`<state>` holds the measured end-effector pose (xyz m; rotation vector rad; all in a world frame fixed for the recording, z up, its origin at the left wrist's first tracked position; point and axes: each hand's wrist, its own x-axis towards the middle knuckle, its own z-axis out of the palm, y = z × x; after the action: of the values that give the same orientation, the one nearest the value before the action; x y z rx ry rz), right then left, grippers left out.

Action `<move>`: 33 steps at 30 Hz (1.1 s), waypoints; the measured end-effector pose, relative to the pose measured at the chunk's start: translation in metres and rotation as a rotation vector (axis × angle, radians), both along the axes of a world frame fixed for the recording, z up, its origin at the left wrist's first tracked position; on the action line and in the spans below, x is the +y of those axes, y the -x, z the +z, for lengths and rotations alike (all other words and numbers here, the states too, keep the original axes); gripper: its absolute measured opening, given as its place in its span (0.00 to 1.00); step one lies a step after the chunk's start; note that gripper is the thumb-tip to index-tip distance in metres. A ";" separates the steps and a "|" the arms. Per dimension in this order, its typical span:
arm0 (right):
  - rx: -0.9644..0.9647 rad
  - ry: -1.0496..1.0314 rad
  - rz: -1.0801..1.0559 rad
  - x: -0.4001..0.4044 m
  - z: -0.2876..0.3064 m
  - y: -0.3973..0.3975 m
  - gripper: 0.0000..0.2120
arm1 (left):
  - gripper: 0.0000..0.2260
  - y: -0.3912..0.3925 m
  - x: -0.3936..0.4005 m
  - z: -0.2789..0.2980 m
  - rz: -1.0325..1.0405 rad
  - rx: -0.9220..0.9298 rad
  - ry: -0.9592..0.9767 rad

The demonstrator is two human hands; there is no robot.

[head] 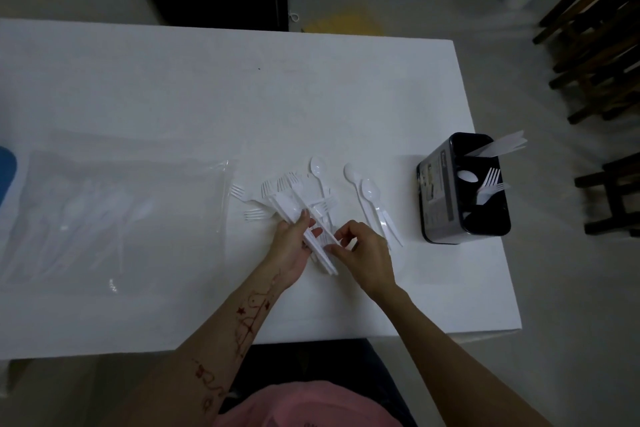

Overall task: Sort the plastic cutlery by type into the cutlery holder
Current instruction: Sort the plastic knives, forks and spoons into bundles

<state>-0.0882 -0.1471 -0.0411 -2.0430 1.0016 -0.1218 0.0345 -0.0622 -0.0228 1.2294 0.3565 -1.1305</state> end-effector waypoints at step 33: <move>0.118 0.087 -0.144 -0.016 0.006 0.005 0.06 | 0.06 -0.003 -0.005 -0.018 -0.007 -0.063 -0.035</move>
<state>-0.0934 -0.1627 -0.0355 -2.0753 1.2363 -0.1242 0.0376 -0.0669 -0.0408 1.2943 0.3260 -1.0930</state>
